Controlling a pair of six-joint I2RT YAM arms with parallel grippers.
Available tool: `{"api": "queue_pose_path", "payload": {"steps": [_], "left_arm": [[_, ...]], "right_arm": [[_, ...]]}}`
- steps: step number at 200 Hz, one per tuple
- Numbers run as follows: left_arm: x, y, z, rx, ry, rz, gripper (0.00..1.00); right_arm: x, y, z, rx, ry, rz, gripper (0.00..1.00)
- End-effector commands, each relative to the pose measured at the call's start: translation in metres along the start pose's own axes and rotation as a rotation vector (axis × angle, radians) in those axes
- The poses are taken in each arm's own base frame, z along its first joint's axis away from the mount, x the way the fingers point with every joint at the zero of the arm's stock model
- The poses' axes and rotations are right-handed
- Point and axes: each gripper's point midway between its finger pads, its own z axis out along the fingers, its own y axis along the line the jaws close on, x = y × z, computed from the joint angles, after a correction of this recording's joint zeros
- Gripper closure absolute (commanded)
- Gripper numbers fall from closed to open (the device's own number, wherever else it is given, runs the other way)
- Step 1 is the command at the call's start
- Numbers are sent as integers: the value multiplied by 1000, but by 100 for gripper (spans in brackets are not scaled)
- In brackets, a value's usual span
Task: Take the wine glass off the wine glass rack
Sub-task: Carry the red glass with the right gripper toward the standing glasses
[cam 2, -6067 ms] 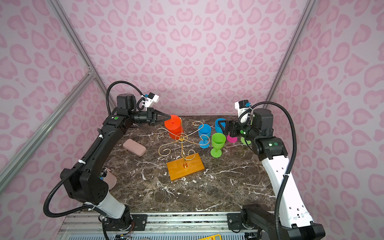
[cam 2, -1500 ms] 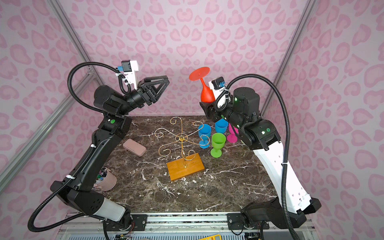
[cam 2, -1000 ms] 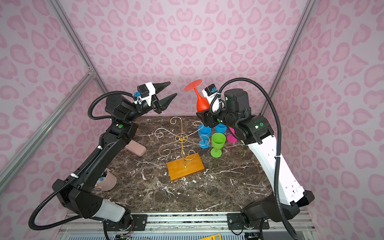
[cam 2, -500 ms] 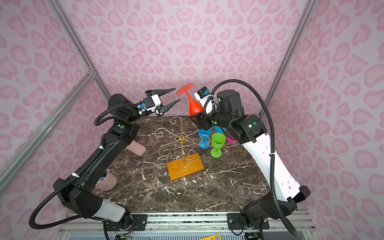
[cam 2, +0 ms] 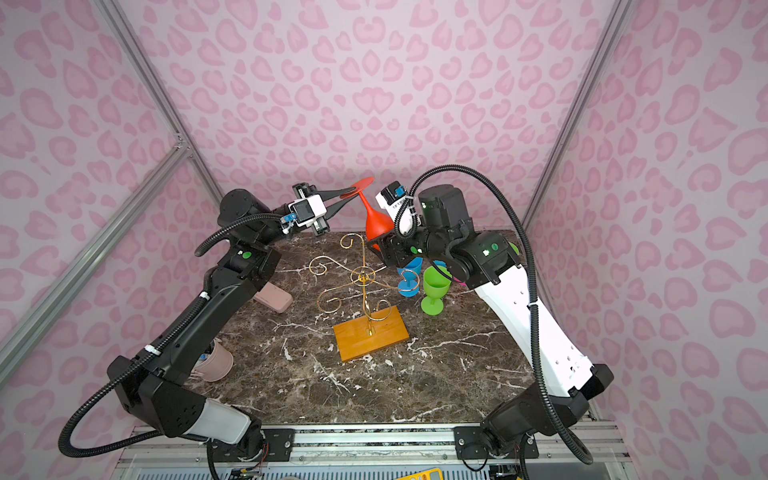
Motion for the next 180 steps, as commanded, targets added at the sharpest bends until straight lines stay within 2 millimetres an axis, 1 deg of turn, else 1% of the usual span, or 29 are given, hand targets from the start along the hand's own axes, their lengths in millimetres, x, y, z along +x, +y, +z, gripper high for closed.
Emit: {"api": "queue_pose_path", "payload": {"steps": [1,5,15,26,35,54,80,96,100,122,135,143,158,170,180], "left_arm": [[-10,11,-1,-56,-10,32,96],[-10,13,-1,-64,-8,28,97],[-11,19,-1,-88,-2,8,97],[-10,24,-1,-109,10,-7,97],[-9,28,-2,-133,17,-19,97],[-4,38,-3,-187,41,-49,97],[4,51,-5,-261,75,-126,97],[10,59,-9,-303,86,-187,97],[12,61,-10,-312,88,-208,97],[19,74,-20,-367,84,-324,97],[21,78,-25,-380,66,-395,97],[21,78,-27,-381,57,-423,97],[19,78,-29,-377,40,-451,97],[18,77,-29,-371,28,-471,97],[16,77,-29,-367,19,-489,97]], "right_arm": [[-5,6,3,-24,-24,-6,47],[-5,5,2,-23,-26,-4,44],[-7,7,-1,-26,-40,-2,34],[-10,10,-6,-38,-63,-3,19],[-14,13,-10,-48,-88,-3,12],[-23,17,-25,-57,-153,-4,5],[-35,16,-52,-45,-253,-1,2],[-42,13,-75,-40,-334,3,1],[-44,11,-83,-37,-361,6,1],[-47,4,-118,-35,-462,29,1],[-49,-2,-139,-37,-517,52,9],[-47,-7,-147,-28,-538,67,13],[-44,-14,-152,-16,-548,87,21],[-41,-20,-148,-17,-536,106,32],[-41,-22,-142,-31,-531,116,36]]}}
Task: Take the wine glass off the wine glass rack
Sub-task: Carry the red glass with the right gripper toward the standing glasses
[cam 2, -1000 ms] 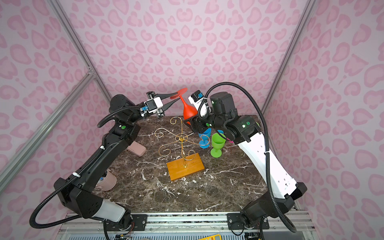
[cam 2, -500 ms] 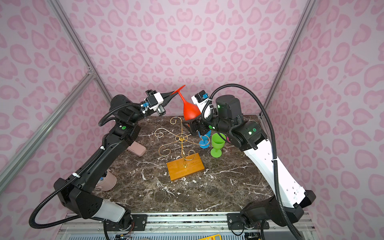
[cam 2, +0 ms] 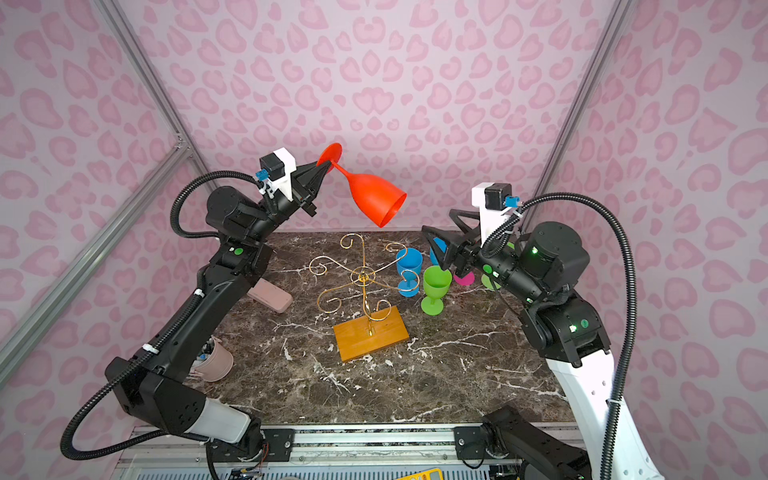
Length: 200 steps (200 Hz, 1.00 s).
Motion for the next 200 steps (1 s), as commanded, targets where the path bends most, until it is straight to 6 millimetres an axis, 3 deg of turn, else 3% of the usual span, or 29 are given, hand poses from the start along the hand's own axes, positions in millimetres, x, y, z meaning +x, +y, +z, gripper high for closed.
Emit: {"api": "queue_pose_path", "payload": {"steps": [1,30,135,162,200], "left_arm": [[-17,0,-2,8,-61,-76,97],[-18,-4,-5,24,-66,-105,97],[-13,-6,-6,29,-59,-140,97],[-13,-8,-7,39,-57,-156,97],[-12,-10,-9,47,-53,-173,97]], "right_arm": [[-1,2,9,-61,-15,44,36],[3,-3,30,-99,-10,77,43],[9,-6,99,-197,-11,137,51],[12,0,113,-218,0,137,66],[15,7,120,-228,15,135,97]]}}
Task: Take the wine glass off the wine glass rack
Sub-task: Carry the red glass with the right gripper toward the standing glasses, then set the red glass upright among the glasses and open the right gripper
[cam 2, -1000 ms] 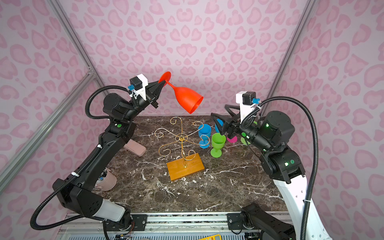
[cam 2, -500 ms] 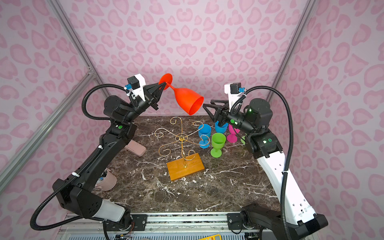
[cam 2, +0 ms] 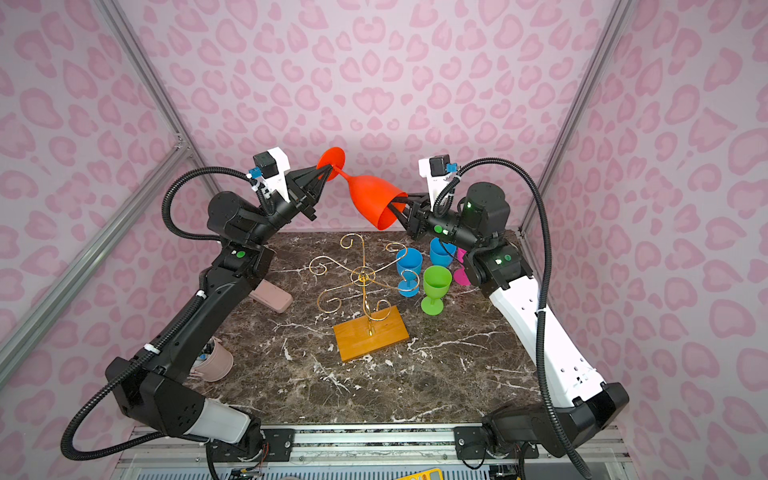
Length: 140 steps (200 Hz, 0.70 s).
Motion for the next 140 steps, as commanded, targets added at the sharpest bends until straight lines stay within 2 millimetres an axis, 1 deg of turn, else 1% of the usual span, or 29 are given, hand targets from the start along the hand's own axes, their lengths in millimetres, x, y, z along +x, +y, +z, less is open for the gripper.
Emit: {"api": "queue_pose_path", "payload": {"steps": [1,5,27,42,45,56,59,65,71,80,92,100,104,117,132,140], "left_arm": [[-16,-7,-3,24,-41,6,97],[-15,-7,-3,24,-39,5,97],[-12,-7,-4,24,-33,3,96],[-11,-7,-5,17,-31,5,82],[-12,-6,-5,13,-33,6,78],[-12,-4,-6,-5,-34,9,69],[-12,-3,-7,-11,-35,10,65],[-13,-1,-8,-25,-38,14,49],[-15,0,-9,-38,-39,20,38],[-15,2,-11,-56,-40,29,25],[-17,5,-14,-81,-41,45,10],[-18,7,-17,-102,-42,54,0],[-19,8,-18,-112,-45,58,2],[-22,14,-24,-158,-50,69,3],[-26,20,-33,-206,-56,86,3],[-27,25,-38,-238,-57,94,3]], "right_arm": [[-6,4,1,-7,-21,-20,97],[-6,5,1,-4,-22,-23,100],[-10,5,-6,33,-28,-34,100],[-15,4,-16,79,-36,-50,100],[-15,3,-17,91,-37,-52,100],[-21,1,-30,143,-48,-67,100],[-22,0,-34,158,-51,-71,100],[-26,-2,-42,184,-58,-76,100],[-29,-3,-52,206,-65,-78,100],[-34,-7,-67,243,-76,-78,100],[-40,-13,-90,300,-90,-86,100],[-41,-19,-107,359,-84,-85,100],[-41,-22,-115,387,-81,-86,100],[-38,-31,-142,476,-62,-83,100],[-26,-41,-169,573,-10,-62,100],[-17,-47,-182,627,36,-46,100]]}}
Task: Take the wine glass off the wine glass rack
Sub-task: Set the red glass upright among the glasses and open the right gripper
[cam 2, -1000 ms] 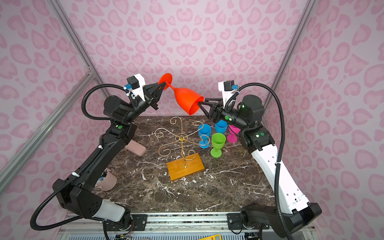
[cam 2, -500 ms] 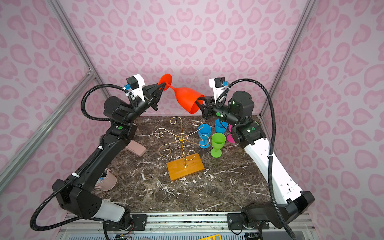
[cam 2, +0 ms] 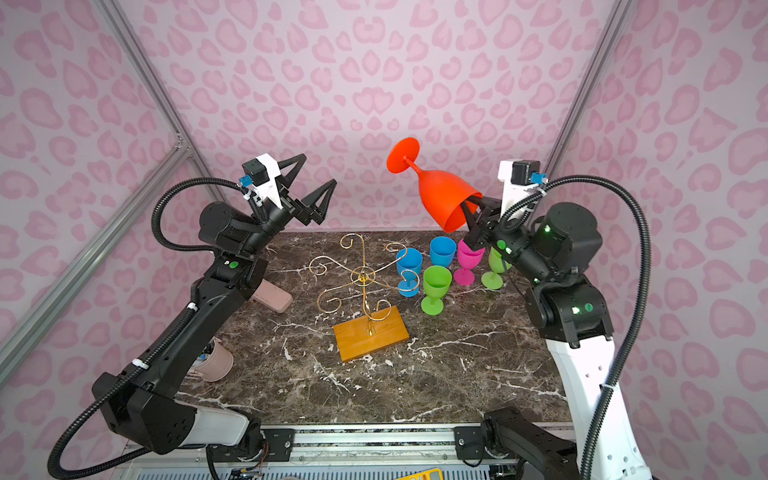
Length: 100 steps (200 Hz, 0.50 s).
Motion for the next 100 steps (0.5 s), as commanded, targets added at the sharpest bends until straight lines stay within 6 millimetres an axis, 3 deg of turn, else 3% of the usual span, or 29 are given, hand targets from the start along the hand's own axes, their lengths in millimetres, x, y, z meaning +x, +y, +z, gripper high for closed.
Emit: {"api": "queue_pose_path", "payload": {"steps": [1,25,29,60,100], "left_arm": [[-17,18,-12,-115,-49,60,3],[-30,29,-29,-202,-68,82,3],[-19,31,-33,-217,-46,80,3],[-26,37,-58,-303,-49,129,3],[-34,41,-79,-367,-54,178,3]], "right_arm": [[38,-33,-24,160,170,12,100],[75,-61,-50,318,337,6,100],[82,-66,-54,345,367,5,100],[129,-100,-77,517,552,-1,100],[152,-139,-95,729,655,-60,100]]}}
